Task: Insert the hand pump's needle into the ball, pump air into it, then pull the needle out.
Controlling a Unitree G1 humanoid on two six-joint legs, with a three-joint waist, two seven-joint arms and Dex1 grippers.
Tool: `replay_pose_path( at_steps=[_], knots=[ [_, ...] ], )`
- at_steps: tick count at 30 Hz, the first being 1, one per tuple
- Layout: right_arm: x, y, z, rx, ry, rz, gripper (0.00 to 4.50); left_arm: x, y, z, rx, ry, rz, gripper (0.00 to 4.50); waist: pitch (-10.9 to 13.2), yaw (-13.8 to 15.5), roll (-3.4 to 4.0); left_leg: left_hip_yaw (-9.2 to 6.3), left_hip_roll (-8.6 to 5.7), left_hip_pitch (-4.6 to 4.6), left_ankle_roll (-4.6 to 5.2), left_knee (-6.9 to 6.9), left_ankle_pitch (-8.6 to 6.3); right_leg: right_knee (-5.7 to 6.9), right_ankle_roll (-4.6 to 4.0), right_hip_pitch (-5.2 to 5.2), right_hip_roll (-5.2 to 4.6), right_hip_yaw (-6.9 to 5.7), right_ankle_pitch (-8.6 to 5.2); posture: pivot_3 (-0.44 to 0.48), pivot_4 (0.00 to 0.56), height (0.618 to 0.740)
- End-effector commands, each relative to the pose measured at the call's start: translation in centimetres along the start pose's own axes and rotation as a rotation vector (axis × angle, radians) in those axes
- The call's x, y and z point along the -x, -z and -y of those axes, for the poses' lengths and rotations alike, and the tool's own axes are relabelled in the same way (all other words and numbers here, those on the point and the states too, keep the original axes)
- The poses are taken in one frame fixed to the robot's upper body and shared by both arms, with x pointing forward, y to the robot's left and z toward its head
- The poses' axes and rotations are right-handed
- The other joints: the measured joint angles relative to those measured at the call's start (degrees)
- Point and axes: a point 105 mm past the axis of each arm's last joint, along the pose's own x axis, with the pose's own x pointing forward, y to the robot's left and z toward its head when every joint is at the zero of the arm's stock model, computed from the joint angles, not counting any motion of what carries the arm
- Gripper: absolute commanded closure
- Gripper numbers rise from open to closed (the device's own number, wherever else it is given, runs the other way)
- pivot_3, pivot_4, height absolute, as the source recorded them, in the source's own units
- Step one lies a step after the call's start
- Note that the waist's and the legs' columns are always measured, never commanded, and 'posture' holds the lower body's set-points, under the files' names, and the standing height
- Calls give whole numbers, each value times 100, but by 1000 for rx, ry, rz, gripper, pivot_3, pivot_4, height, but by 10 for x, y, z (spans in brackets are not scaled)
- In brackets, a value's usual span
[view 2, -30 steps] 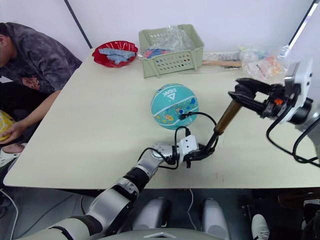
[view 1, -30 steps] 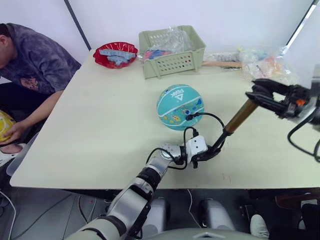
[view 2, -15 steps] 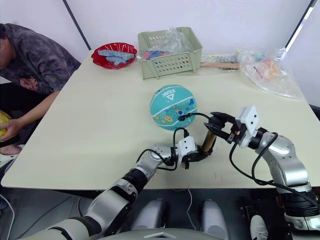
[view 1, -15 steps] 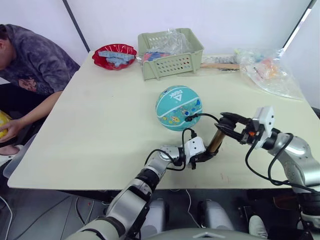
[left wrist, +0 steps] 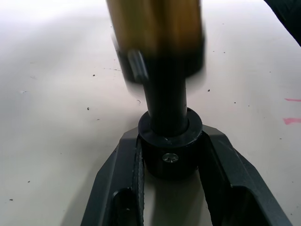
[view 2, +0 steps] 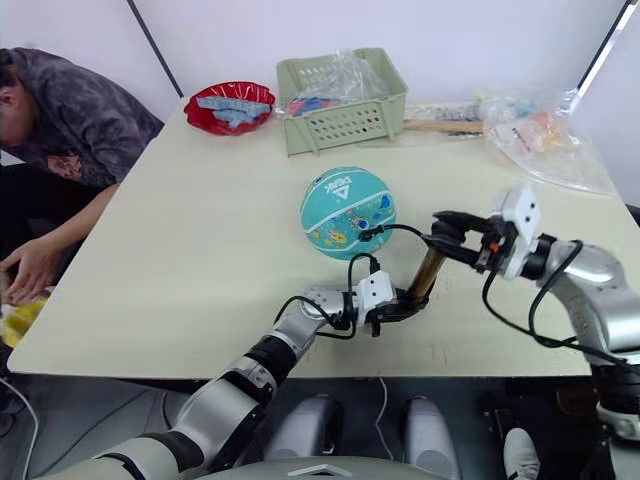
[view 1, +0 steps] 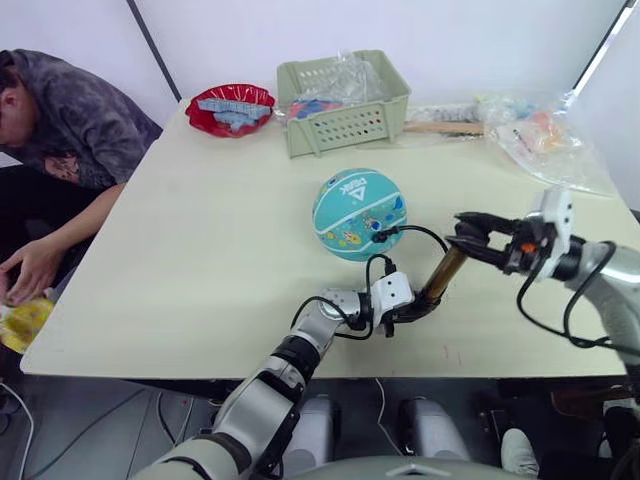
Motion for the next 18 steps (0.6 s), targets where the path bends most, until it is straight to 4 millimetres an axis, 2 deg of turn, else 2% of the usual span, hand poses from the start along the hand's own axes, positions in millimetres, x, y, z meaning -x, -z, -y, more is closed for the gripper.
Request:
replay_pose_path(
  at_steps=[1, 6, 13, 16, 18],
  knots=[
    [19, -50, 16, 138, 81, 78, 2769, 13, 48, 21, 78, 52, -169, 3342, 6, -2, 0, 1, 0, 0, 0, 1, 0, 0, 0, 0, -1, 1, 0, 0, 150, 740],
    [27, -82, 22, 150, 97, 130, 2769, 13, 48, 22, 76, 54, -171, 3342, 15, -4, 6, 4, 0, -1, 0, 4, 0, -1, 1, 0, -2, 2, 1, 0, 150, 740],
    [39, -111, 26, 158, 114, 165, 2769, 13, 49, 22, 73, 60, -172, 3342, 19, -2, 8, 3, 0, -5, 0, 4, 0, -1, 1, -2, -5, 2, 1, 0, 150, 740],
    [36, -99, 24, 132, 105, 136, 2769, 12, 48, 23, 72, 62, -171, 3342, 19, -3, 9, 3, 0, -5, 0, 3, 0, -1, 1, -2, -5, 2, 0, 0, 150, 740],
    [30, -69, 23, 118, 111, 43, 2769, 11, 48, 23, 72, 62, -170, 3342, 17, 2, 7, 3, 1, -5, 0, 4, 0, -1, 1, -2, -5, 2, 1, 0, 150, 740]
  ],
)
